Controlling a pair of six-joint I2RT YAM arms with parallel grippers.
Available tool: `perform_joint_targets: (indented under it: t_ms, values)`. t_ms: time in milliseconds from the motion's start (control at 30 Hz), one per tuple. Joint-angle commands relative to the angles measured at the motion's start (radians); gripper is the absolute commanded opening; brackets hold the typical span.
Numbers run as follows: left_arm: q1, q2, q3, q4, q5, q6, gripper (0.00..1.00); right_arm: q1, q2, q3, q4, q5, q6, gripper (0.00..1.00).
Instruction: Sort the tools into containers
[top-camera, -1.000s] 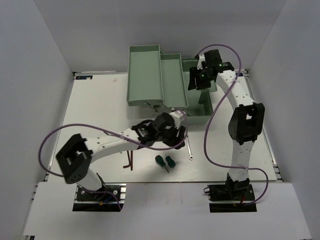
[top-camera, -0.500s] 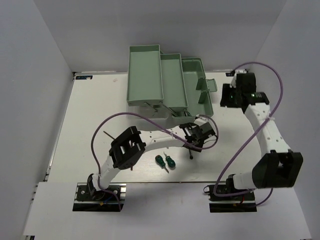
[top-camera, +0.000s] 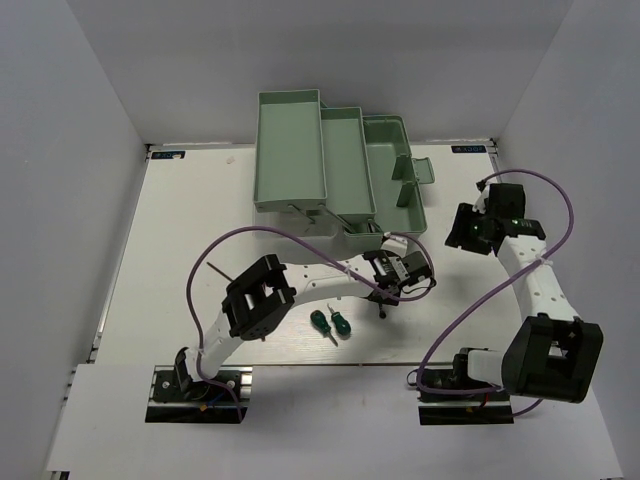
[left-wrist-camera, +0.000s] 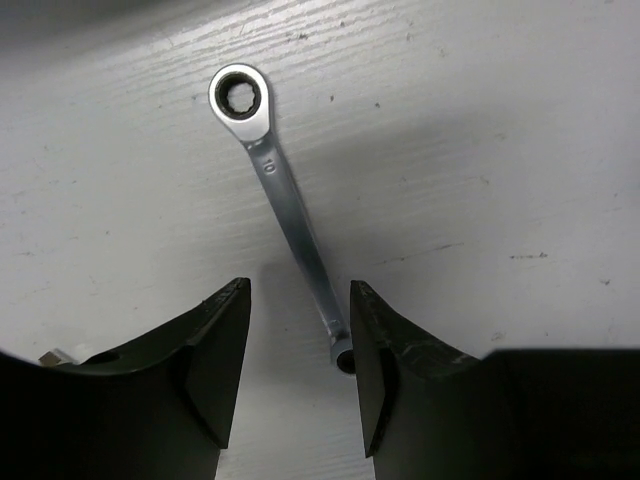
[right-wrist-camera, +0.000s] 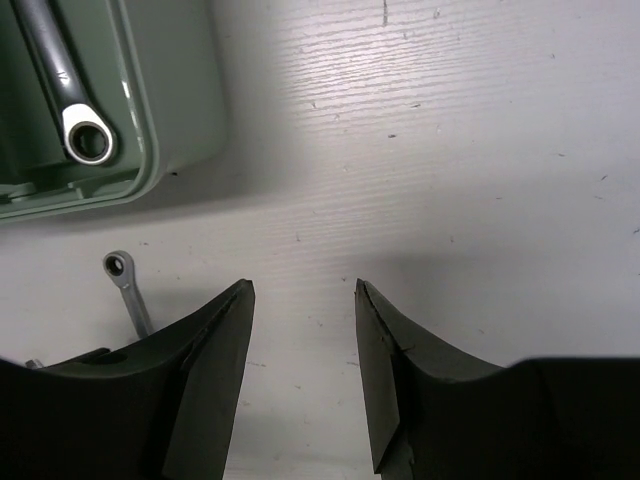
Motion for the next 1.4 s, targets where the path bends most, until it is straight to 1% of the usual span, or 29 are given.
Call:
perform_joint_targets:
  t_ms: [0, 200, 400, 500, 633, 667, 733, 767, 833, 867, 933, 967, 1000, 1067, 1167, 1300, 1367]
  values:
    - [-0.008, 0.018, 0.049, 0.001, -0.050, -0.043, 0.55, -0.019, -0.049, -0.010, 0.050, -0.073, 0.021, 0.51]
    - [-0.008, 0.068, 0.119, -0.010, -0.087, -0.078, 0.55, -0.061, -0.062, -0.030, 0.053, -0.124, 0.022, 0.51]
    - [0.001, 0.098, 0.119, -0.030, -0.116, -0.118, 0.51, -0.092, -0.076, -0.037, 0.053, -0.159, 0.032, 0.51]
    - [0.001, 0.098, 0.110, -0.040, -0.116, -0.132, 0.47, -0.111, -0.074, -0.039, 0.051, -0.176, 0.032, 0.51]
    - [0.001, 0.098, 0.069, -0.040, -0.107, -0.143, 0.39, -0.132, -0.079, -0.037, 0.048, -0.204, 0.038, 0.51]
    - [0.001, 0.098, 0.049, -0.040, -0.094, -0.143, 0.35, -0.137, -0.079, -0.037, 0.045, -0.205, 0.041, 0.51]
    - [0.001, 0.098, 0.001, -0.028, -0.078, -0.157, 0.34, -0.150, -0.080, -0.037, 0.043, -0.222, 0.045, 0.51]
    - [0.001, 0.098, -0.022, -0.017, -0.061, -0.167, 0.26, -0.154, -0.083, -0.036, 0.040, -0.227, 0.048, 0.51]
    - [0.001, 0.073, -0.092, 0.025, -0.047, -0.167, 0.20, -0.169, -0.085, -0.037, 0.034, -0.242, 0.050, 0.51]
    - [0.001, 0.059, -0.111, 0.036, -0.034, -0.176, 0.14, -0.169, -0.085, -0.039, 0.037, -0.247, 0.051, 0.51]
    - [0.001, 0.050, -0.152, 0.052, -0.021, -0.177, 0.07, -0.181, -0.088, -0.037, 0.030, -0.265, 0.052, 0.51]
    - [0.001, 0.041, -0.164, 0.061, -0.011, -0.177, 0.02, -0.187, -0.091, -0.040, 0.028, -0.265, 0.055, 0.51]
    - [-0.008, 0.041, -0.174, 0.061, 0.003, -0.177, 0.00, -0.190, -0.091, -0.040, 0.028, -0.271, 0.056, 0.51]
    - [-0.008, 0.032, -0.194, 0.096, 0.012, -0.154, 0.00, -0.201, -0.095, -0.045, 0.027, -0.284, 0.053, 0.51]
    - [-0.026, -0.019, -0.203, 0.145, 0.012, -0.060, 0.00, -0.215, -0.102, -0.051, 0.024, -0.296, 0.053, 0.51]
    - [-0.037, -0.091, -0.194, 0.182, 0.012, 0.021, 0.00, -0.230, -0.111, -0.062, 0.028, -0.317, 0.048, 0.56]
    - [-0.037, -0.123, -0.174, 0.193, 0.022, 0.046, 0.00, -0.236, -0.111, -0.063, 0.025, -0.330, 0.044, 0.56]
